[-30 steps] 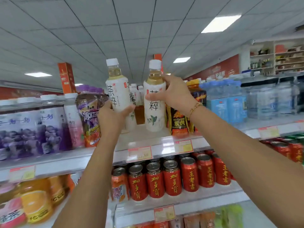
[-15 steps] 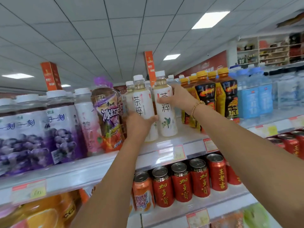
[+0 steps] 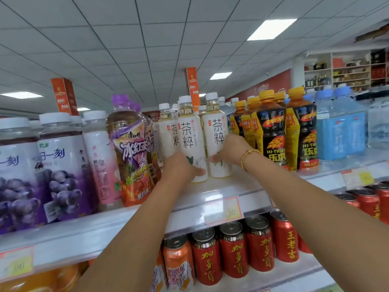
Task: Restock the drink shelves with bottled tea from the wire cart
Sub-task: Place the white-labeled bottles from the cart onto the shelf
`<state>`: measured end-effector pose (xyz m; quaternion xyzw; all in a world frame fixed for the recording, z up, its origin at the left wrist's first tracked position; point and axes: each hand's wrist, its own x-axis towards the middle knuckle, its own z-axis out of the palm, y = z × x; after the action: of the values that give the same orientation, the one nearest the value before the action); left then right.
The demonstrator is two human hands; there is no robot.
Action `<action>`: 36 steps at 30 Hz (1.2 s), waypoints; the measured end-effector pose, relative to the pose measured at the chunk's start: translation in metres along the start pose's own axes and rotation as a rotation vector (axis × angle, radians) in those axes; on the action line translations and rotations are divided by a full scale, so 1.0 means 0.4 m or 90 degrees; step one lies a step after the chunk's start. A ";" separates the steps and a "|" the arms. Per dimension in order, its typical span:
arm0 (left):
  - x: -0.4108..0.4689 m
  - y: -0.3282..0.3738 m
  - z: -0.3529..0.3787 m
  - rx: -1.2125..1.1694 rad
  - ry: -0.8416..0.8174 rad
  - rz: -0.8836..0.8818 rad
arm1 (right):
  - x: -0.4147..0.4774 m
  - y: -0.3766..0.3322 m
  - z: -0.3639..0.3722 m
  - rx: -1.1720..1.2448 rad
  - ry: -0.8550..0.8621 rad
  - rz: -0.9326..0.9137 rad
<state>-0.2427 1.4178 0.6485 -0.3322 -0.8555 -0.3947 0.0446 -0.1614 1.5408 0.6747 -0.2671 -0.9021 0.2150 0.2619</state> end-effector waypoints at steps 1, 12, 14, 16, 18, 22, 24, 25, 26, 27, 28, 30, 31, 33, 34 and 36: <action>0.017 0.006 0.009 0.012 0.008 -0.003 | 0.013 0.001 0.002 -0.017 0.003 0.015; 0.128 0.048 0.015 0.022 -0.057 -0.075 | 0.116 0.012 0.034 -0.036 0.046 0.060; 0.140 0.044 0.023 0.024 -0.042 -0.076 | 0.125 0.010 0.042 -0.050 0.064 0.061; 0.152 0.036 0.027 0.037 -0.021 -0.076 | 0.131 0.006 0.049 -0.074 0.080 0.054; 0.160 0.028 0.030 0.073 -0.008 -0.069 | 0.140 0.005 0.056 -0.078 0.092 0.050; 0.178 0.026 0.039 0.114 0.032 -0.050 | 0.160 0.002 0.065 -0.095 0.096 0.055; 0.188 0.029 0.048 0.140 0.039 -0.041 | 0.172 0.004 0.066 -0.101 0.093 0.058; 0.191 0.030 0.052 0.168 0.034 -0.038 | 0.176 0.004 0.066 -0.113 0.093 0.054; 0.195 0.029 0.054 0.195 0.025 -0.035 | 0.178 0.004 0.066 -0.132 0.094 0.047; 0.197 0.028 0.057 0.218 0.017 -0.031 | 0.182 0.004 0.066 -0.149 0.097 0.038; 0.200 0.026 0.059 0.238 0.011 -0.029 | 0.186 0.005 0.067 -0.164 0.101 0.028; 0.206 0.020 0.065 0.268 0.013 -0.022 | 0.195 0.007 0.070 -0.175 0.098 0.022; 0.208 0.018 0.066 0.270 0.020 -0.022 | 0.199 0.008 0.072 -0.176 0.096 0.023; 0.209 0.013 0.067 0.259 0.031 -0.029 | 0.205 0.008 0.079 -0.167 0.098 0.023; 0.208 0.011 0.067 0.257 0.036 -0.030 | 0.207 0.010 0.083 -0.160 0.103 0.027; 0.205 0.009 0.067 0.254 0.047 -0.030 | 0.213 0.016 0.092 -0.131 0.109 0.039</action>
<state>-0.2990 1.4821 0.6604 -0.2821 -0.9219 -0.2305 0.1320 -0.2419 1.5871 0.6736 -0.3372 -0.8852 0.1058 0.3026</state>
